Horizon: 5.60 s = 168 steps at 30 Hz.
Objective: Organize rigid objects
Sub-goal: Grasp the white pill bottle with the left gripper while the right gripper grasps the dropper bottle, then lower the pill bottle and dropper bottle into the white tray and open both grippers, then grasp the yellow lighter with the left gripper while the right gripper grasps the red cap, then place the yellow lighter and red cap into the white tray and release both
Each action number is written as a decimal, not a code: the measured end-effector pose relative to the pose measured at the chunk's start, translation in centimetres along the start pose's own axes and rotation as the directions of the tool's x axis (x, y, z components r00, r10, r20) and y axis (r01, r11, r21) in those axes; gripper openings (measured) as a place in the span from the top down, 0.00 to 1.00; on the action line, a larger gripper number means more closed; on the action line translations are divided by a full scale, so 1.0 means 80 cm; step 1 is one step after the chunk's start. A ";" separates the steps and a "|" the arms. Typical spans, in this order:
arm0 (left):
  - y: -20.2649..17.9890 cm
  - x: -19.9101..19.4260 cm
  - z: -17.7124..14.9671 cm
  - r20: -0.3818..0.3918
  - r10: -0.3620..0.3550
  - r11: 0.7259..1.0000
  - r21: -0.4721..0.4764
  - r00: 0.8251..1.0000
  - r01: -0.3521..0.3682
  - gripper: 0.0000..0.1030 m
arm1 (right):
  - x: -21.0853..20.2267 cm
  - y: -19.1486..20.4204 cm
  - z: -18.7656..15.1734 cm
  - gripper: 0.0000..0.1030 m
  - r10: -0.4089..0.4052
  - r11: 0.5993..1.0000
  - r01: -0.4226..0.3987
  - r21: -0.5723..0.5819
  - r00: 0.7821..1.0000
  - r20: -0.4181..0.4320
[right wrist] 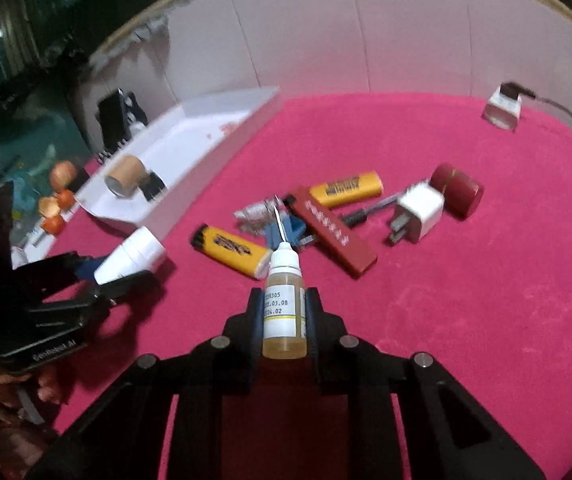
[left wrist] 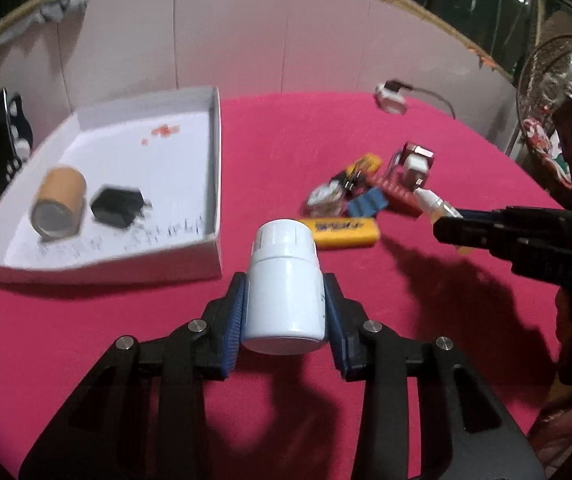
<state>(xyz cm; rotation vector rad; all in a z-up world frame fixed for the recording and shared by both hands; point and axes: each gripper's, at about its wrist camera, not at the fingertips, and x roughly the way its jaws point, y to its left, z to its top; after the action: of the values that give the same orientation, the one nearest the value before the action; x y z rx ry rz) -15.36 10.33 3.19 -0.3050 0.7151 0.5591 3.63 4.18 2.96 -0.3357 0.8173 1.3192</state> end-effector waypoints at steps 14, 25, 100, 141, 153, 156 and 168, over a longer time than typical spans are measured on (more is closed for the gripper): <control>0.071 -0.055 0.039 0.118 0.164 0.980 -0.133 0.979 -0.149 0.65 | -0.020 0.049 0.063 0.82 0.078 0.994 -0.068 -0.089 0.990 0.121; 0.130 -0.071 0.064 0.150 0.272 0.951 -0.193 0.951 -0.242 0.65 | -0.003 0.103 0.124 0.82 0.143 0.983 -0.119 -0.141 0.974 0.174; -0.041 0.097 0.073 -0.130 -0.099 0.985 0.129 0.987 0.116 0.11 | -0.019 -0.170 0.022 0.00 -0.285 0.890 0.213 0.404 0.950 0.126; -0.057 0.053 0.021 -0.164 -0.147 0.953 0.239 0.975 0.184 0.77 | -0.021 -0.147 0.011 0.72 -0.137 0.970 0.115 0.213 0.986 0.091; -0.031 0.006 0.073 0.016 -0.125 0.982 0.145 0.992 0.122 0.77 | -0.068 -0.106 0.028 0.72 -0.120 0.981 0.083 0.178 0.970 0.213; -0.014 -0.009 0.080 0.055 -0.082 0.991 0.114 0.995 0.076 0.77 | -0.080 -0.077 0.046 0.72 -0.082 0.992 0.053 0.117 0.963 0.255; 0.068 -0.034 0.078 0.117 0.145 0.988 -0.067 0.982 -0.138 0.77 | -0.054 0.028 0.107 0.72 0.092 0.994 -0.071 -0.087 0.960 0.264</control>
<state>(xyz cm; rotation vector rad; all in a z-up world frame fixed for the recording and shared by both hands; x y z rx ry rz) -16.84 16.49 9.14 -0.2730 0.6063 0.7289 4.28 7.17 12.28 -0.1797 0.5584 1.4392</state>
